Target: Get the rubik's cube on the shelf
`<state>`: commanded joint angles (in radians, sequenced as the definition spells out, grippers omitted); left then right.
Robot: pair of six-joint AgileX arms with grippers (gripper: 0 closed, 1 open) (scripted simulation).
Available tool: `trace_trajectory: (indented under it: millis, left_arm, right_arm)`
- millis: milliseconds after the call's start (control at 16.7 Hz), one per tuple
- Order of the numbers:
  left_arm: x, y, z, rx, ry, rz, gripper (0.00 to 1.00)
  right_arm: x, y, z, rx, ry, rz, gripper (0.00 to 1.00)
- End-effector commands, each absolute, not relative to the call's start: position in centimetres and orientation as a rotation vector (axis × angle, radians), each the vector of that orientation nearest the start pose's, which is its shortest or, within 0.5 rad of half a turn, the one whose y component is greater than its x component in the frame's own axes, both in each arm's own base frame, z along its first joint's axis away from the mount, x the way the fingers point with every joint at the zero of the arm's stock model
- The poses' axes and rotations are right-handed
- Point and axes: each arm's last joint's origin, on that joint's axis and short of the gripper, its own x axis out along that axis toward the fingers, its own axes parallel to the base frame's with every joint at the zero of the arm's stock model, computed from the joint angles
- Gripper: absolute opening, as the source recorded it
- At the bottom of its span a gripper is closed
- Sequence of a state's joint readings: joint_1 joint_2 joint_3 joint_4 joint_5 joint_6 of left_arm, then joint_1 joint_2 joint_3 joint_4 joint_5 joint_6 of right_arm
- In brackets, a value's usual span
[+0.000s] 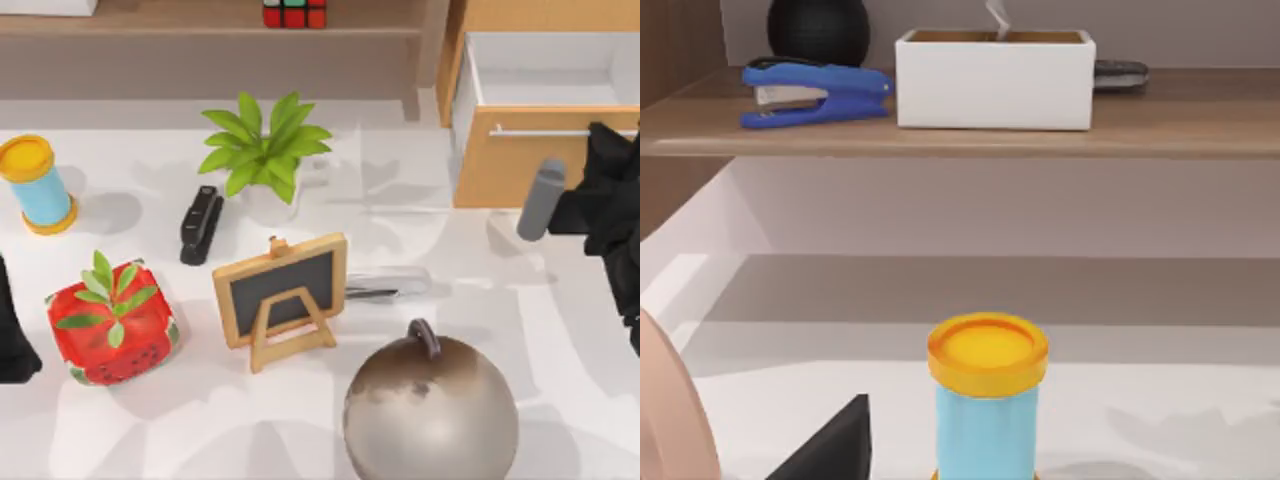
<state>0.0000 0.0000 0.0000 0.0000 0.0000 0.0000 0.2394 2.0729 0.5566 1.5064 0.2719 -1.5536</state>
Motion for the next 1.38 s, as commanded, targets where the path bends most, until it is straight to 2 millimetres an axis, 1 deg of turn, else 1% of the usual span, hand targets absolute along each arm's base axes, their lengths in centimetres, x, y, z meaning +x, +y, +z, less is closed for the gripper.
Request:
trace_trajectory:
  millis: [120, 240, 360, 540, 660, 720, 960, 1080, 1200, 1380]
  left_arm:
    - [10.6, -0.1, 16.0, 0.000, 0.000, 0.000, 1.00]
    - [10.6, -0.1, 16.0, 0.000, 0.000, 0.000, 1.00]
    - [10.6, -0.1, 16.0, 0.000, 0.000, 0.000, 1.00]
    - [10.6, -0.1, 16.0, 0.000, 0.000, 0.000, 1.00]
    - [10.6, -0.1, 16.0, 0.000, 0.000, 0.000, 1.00]
    - [10.6, -0.1, 16.0, 0.000, 0.000, 0.000, 1.00]
    - [10.6, -0.1, 16.0, 0.000, 0.000, 0.000, 1.00]
    - [10.6, -0.1, 16.0, 0.000, 0.000, 0.000, 1.00]
    - [10.6, -0.1, 16.0, 0.000, 0.000, 0.000, 1.00]
    - [10.6, -0.1, 16.0, 0.000, 0.000, 0.000, 1.00]
  right_arm:
    - [31.4, 7.2, 8.8, -1.568, 0.012, 0.000, 0.00]
    - [31.8, 7.0, 8.6, -1.570, 0.022, 0.005, 0.00]
    - [33.2, 7.1, 8.5, -1.574, 0.027, 0.011, 0.00]
    - [36.0, 7.4, 9.1, -1.566, -0.005, -0.012, 0.00]
    - [37.3, 7.3, 9.0, -1.568, 0.004, -0.003, 0.00]
    - [37.7, 7.2, 8.8, -1.568, 0.011, 0.001, 0.00]
    - [37.6, 7.3, 8.8, -1.565, 0.011, 0.006, 0.00]
    - [38.0, 7.2, 8.6, -1.569, 0.021, 0.009, 0.00]
    - [39.2, 7.2, 8.3, -1.571, 0.028, 0.018, 0.00]
    - [42.2, 7.5, 9.6, -1.559, -0.018, -0.022, 0.00]
